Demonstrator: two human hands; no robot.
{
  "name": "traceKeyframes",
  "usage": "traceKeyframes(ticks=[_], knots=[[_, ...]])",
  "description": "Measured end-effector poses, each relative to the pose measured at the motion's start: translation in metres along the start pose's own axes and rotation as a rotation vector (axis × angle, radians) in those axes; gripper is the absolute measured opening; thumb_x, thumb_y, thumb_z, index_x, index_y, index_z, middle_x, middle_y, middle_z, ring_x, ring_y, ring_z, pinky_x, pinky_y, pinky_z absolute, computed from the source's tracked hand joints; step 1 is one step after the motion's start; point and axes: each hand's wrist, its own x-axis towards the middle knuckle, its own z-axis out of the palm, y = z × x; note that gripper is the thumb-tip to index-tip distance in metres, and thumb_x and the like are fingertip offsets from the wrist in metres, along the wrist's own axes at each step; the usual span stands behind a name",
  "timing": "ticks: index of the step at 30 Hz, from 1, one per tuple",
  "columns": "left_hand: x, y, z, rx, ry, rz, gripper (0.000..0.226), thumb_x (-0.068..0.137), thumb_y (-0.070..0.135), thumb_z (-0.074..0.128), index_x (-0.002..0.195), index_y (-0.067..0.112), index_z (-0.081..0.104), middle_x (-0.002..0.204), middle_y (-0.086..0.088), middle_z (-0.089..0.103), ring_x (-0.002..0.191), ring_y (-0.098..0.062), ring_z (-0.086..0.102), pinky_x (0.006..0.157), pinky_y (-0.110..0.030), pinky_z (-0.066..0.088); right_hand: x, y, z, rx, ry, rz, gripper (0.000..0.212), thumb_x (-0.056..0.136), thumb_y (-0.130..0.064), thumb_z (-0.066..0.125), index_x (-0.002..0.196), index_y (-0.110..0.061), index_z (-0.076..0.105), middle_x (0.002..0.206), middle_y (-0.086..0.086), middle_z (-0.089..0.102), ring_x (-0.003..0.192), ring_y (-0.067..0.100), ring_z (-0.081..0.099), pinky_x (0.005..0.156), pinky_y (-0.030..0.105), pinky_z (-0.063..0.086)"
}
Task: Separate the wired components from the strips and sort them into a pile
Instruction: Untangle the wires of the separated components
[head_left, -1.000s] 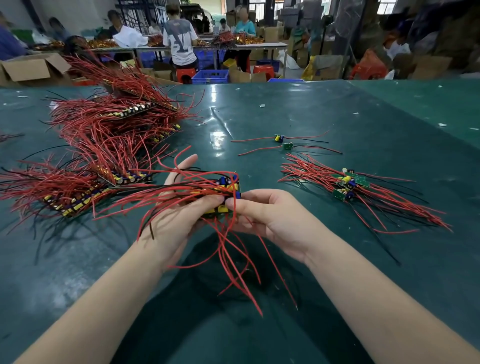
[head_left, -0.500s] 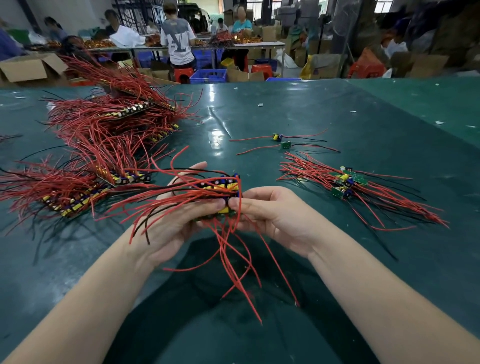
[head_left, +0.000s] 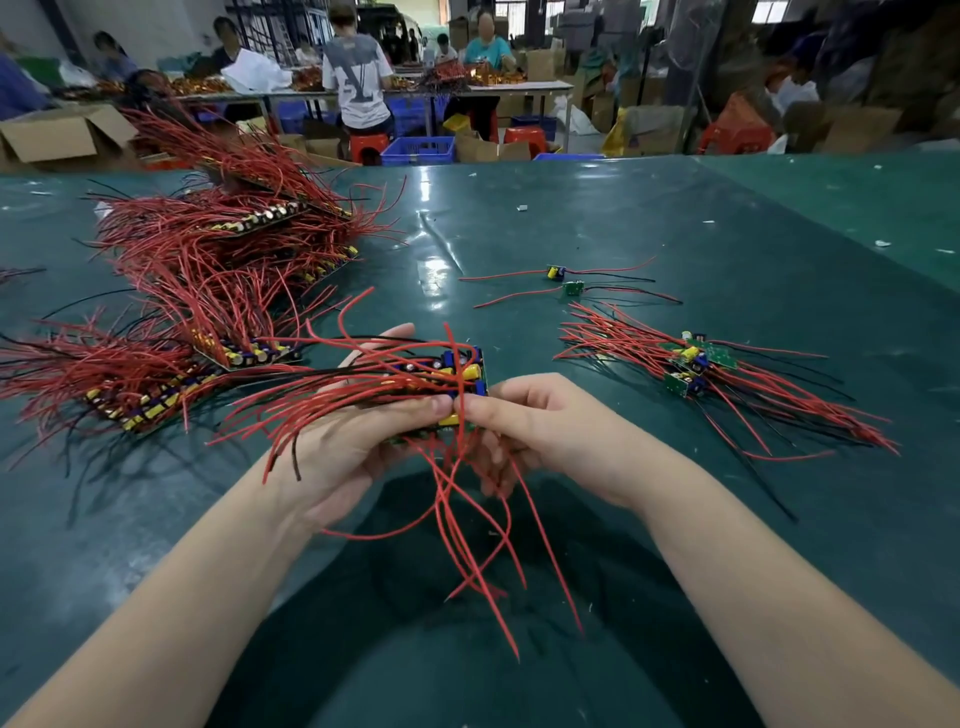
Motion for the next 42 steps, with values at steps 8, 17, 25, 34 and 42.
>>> traceKeyframes(ticks=[8, 17, 25, 34, 42], knots=[[0.0005, -0.0028, -0.0065, -0.139, -0.117, 0.072, 0.031, 0.050, 0.025, 0.086, 0.080, 0.028, 0.080, 0.089, -0.001, 0.076, 0.082, -0.014, 0.072, 0.073, -0.026, 0.059, -0.0027, -0.0026, -0.0004, 0.024, -0.093, -0.026, 0.041, 0.078, -0.041, 0.059, 0.083, 0.000, 0.059, 0.049, 0.000, 0.050, 0.041, 0.012, 0.047, 0.040, 0.018, 0.035], [0.0012, -0.0040, -0.0107, -0.144, -0.123, 0.072, 0.051, 0.037, 0.033, 0.095, 0.084, 0.021, 0.080, 0.093, -0.003, 0.076, 0.085, -0.014, 0.073, 0.071, -0.023, 0.058, -0.0025, -0.0015, 0.0004, 0.023, -0.084, -0.016, 0.032, 0.078, -0.044, 0.060, 0.063, -0.015, 0.063, 0.046, 0.001, 0.053, 0.036, 0.013, 0.047, 0.037, 0.016, 0.034], [-0.0003, -0.0016, -0.0085, -0.183, -0.108, 0.070, 0.056, 0.029, 0.037, 0.097, 0.082, 0.028, 0.080, 0.089, 0.000, 0.076, 0.082, -0.009, 0.072, 0.068, -0.018, 0.055, -0.0004, 0.0005, 0.0017, 0.051, -0.020, 0.008, 0.037, 0.082, -0.040, 0.062, 0.052, -0.019, 0.061, 0.046, 0.000, 0.042, 0.035, 0.006, 0.037, 0.038, 0.013, 0.026], [-0.0011, -0.0001, -0.0075, -0.242, -0.115, 0.052, 0.058, 0.029, 0.033, 0.097, 0.083, 0.022, 0.080, 0.089, -0.002, 0.076, 0.079, -0.010, 0.073, 0.065, -0.017, 0.055, 0.0007, 0.0025, 0.0039, 0.172, -0.055, -0.008, 0.030, 0.079, -0.034, 0.061, 0.054, -0.018, 0.061, 0.053, 0.006, 0.041, 0.036, 0.006, 0.035, 0.038, 0.015, 0.025], [-0.0029, -0.0011, -0.0029, -0.269, -0.047, -0.015, 0.020, 0.060, 0.010, 0.066, 0.072, 0.016, 0.080, 0.081, -0.003, 0.076, 0.069, -0.012, 0.072, 0.058, -0.017, 0.055, -0.0011, 0.0025, 0.0032, 0.235, -0.099, -0.014, 0.024, 0.082, -0.030, 0.058, 0.069, -0.010, 0.052, 0.049, -0.002, 0.053, 0.037, 0.004, 0.038, 0.040, 0.016, 0.025]])
